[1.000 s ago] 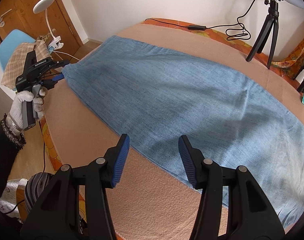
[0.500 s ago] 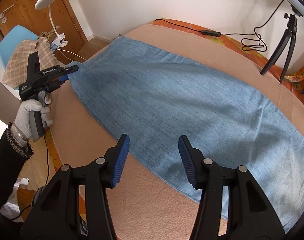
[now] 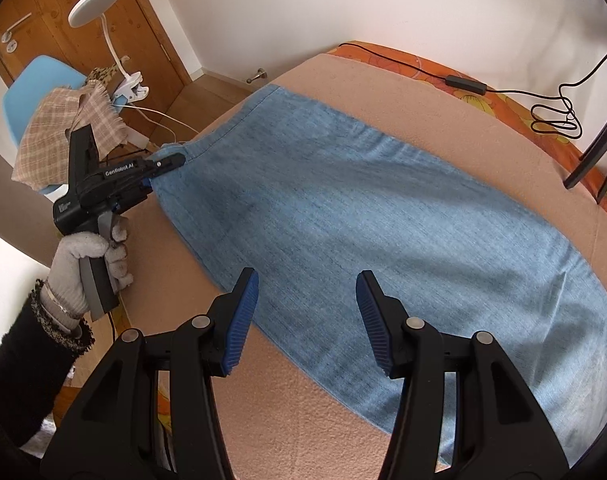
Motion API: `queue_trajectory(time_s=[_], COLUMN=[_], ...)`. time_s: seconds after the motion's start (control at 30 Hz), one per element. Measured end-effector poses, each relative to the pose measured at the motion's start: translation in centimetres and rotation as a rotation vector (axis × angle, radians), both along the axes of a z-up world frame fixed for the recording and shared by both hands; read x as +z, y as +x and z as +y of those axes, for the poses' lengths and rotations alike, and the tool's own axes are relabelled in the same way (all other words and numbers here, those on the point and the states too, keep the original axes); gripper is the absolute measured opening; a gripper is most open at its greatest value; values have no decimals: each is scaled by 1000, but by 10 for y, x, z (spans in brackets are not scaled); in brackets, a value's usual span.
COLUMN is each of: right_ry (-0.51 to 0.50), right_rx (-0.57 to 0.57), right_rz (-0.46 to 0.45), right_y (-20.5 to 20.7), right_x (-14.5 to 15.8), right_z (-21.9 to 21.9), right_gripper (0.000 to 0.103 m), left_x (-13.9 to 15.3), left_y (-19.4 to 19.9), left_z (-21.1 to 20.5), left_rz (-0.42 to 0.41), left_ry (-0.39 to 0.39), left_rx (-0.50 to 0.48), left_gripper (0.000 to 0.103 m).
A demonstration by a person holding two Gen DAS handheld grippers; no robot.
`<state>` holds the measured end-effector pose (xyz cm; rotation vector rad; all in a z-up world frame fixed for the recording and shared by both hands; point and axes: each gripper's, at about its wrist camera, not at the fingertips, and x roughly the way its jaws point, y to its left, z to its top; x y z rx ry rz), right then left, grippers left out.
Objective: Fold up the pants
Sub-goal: 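Grasp the folded edge of the jeans with the left gripper, then grasp the jeans edge with the right gripper beside the left gripper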
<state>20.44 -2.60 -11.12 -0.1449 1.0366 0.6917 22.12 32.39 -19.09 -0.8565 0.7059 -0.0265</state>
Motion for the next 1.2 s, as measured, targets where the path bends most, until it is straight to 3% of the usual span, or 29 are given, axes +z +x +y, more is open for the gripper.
queue_trajectory(time_s=[0.07,0.23,0.43,0.8,1.2], right_ry=[22,82,99,-98,-197], right_rx=[-11,-14,34,80,57], right_rz=[29,115,191,149,126], right_y=[14,57,108,143,151], right_x=[3,15,24,0,-14], right_z=[8,41,111,222,230], right_gripper=[59,59,60,60,60], left_x=[5,21,33,39,42], left_y=[-2,-5,-5,-5,-3], left_z=[-3,-20,-42,-72,-95], left_rz=[-34,-104,-168,-221,-241], left_ry=[18,105,195,284,332], left_rx=[-12,-57,-122,-252,-344], left_gripper=[17,17,16,16,16])
